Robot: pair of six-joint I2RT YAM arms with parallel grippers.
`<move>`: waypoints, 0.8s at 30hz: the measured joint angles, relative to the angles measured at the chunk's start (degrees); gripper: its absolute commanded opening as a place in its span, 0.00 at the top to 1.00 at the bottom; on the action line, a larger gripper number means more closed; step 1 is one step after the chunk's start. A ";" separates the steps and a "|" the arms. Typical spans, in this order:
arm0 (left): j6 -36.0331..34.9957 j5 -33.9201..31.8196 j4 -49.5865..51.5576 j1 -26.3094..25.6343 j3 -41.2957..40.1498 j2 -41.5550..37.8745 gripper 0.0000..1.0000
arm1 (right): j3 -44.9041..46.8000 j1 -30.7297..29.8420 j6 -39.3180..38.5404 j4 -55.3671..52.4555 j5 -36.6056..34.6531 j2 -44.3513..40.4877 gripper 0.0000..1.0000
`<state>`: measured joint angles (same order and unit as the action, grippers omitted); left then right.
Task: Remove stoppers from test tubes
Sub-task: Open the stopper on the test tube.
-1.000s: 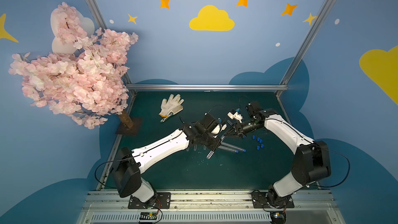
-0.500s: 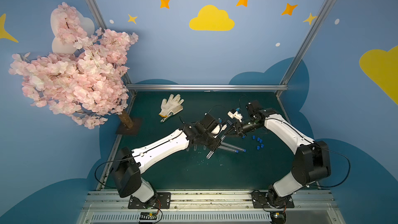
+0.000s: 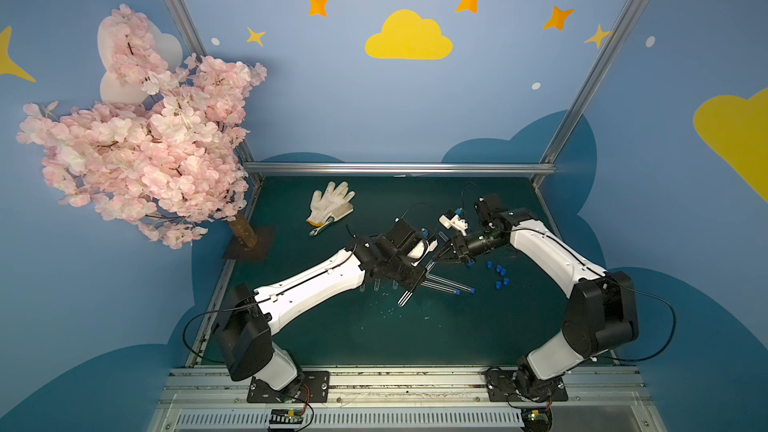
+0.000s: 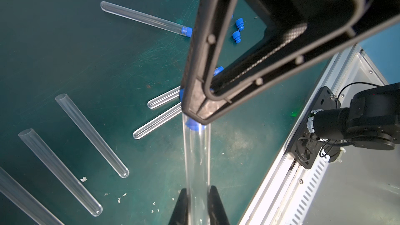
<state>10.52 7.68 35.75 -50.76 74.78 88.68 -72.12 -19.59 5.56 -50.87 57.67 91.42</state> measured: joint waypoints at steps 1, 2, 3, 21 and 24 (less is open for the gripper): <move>-0.04 0.00 0.00 0.00 -0.02 0.00 0.97 | 0.00 0.00 0.00 -0.02 0.00 0.00 1.00; -0.07 0.00 0.00 0.00 -0.02 0.00 0.97 | 0.00 0.00 0.00 -0.04 -0.02 0.00 1.00; -0.07 0.00 0.02 0.00 0.00 0.00 0.97 | 0.00 0.00 -0.02 -0.04 0.00 0.00 1.00; -0.74 -0.15 0.31 0.00 -0.02 0.00 0.97 | 0.00 0.35 -0.52 -0.63 -0.17 0.00 1.00; -1.31 -0.22 0.26 0.00 -0.02 0.00 0.97 | 0.00 0.59 -1.07 -1.22 -0.20 0.00 1.00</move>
<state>9.21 7.46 36.01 -50.76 74.76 88.68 -72.12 -19.00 4.49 -52.10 57.47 91.42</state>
